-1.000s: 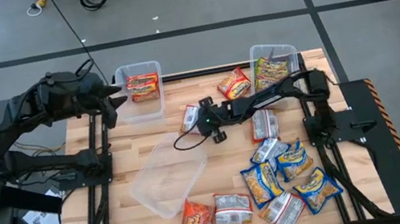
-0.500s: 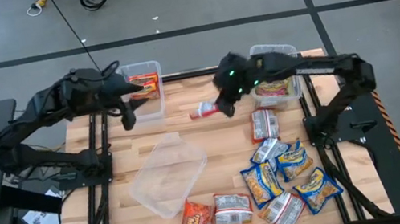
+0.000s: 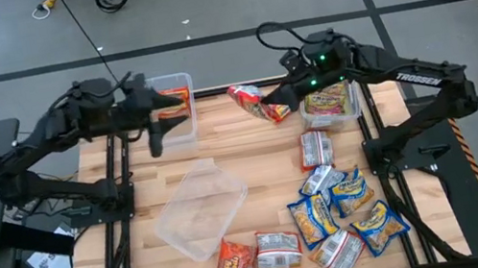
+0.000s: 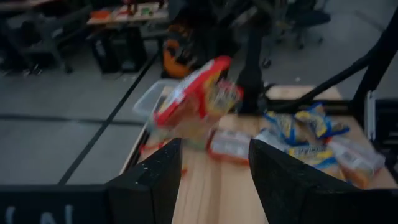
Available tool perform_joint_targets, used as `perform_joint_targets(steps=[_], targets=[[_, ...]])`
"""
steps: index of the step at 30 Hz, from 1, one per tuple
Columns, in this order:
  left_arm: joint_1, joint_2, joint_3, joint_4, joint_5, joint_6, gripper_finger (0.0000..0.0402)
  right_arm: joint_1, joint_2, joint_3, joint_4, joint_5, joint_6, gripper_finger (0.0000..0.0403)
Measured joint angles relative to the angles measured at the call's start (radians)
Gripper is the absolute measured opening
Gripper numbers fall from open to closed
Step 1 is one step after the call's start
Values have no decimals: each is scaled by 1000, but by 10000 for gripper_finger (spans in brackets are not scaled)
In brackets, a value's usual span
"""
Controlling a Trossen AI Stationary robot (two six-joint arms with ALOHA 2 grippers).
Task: Sort Maruchan noodles
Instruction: Put the orange noodle pack into the top left transparent bin
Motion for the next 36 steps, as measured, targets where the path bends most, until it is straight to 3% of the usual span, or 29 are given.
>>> perform_joint_targets(steps=[4,14,21,29,36], targets=[[-20,80,0,47,7,54,208,2,15,0,-41,-6,7,2],[-79,326,-1,65,-20,265,312,58,105,0,-175,-91,-6,2],[-130,449,-1,174,-25,330,317,100,151,0,-178,-114,-18,2],[-161,521,-1,233,-27,342,316,105,169,0,-185,-66,-14,2],[-172,531,0,206,-195,273,315,103,214,0,-213,-43,59,2]])
